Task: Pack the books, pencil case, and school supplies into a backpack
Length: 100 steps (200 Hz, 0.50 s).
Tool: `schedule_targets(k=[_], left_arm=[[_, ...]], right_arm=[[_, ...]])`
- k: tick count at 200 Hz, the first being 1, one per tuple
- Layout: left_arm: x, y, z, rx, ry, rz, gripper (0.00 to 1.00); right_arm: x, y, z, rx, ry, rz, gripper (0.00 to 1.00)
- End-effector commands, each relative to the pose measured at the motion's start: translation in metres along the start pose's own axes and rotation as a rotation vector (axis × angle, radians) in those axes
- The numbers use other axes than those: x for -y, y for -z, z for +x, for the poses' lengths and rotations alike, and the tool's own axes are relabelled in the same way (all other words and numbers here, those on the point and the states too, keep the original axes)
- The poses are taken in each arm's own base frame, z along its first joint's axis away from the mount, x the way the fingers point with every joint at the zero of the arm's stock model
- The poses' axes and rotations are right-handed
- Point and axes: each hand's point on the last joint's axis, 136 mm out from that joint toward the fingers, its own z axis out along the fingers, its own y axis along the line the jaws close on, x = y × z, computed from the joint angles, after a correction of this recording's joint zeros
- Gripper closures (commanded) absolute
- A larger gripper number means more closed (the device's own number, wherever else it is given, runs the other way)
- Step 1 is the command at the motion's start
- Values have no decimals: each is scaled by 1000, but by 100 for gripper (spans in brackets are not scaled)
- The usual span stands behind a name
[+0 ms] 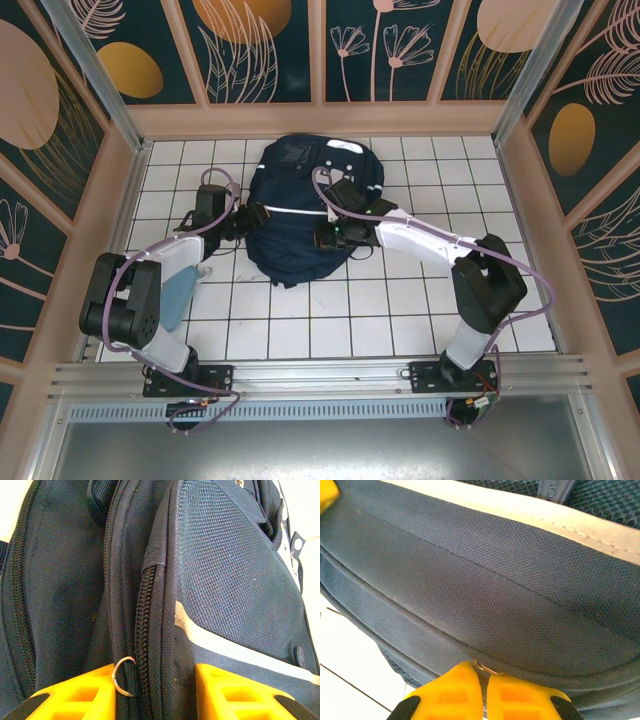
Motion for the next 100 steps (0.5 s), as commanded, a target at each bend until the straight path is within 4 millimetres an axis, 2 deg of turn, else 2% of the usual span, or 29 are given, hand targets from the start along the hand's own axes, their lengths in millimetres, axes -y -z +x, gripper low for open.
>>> schedule_targets(k=[1, 34, 69, 100], left_arm=[[38, -4, 37, -144, -50, 147, 63], [48, -7, 43, -156, -61, 165, 65], [59, -9, 49, -169, -71, 194, 66], [73, -8, 53, -181, -66, 247, 67]], right_arm=[[-67, 22, -40, 149, -36, -238, 100], [-107, 12, -46, 126, -33, -301, 100], [-127, -11, -63, 133, -84, -313, 100], [-136, -31, -78, 148, -95, -302, 100]])
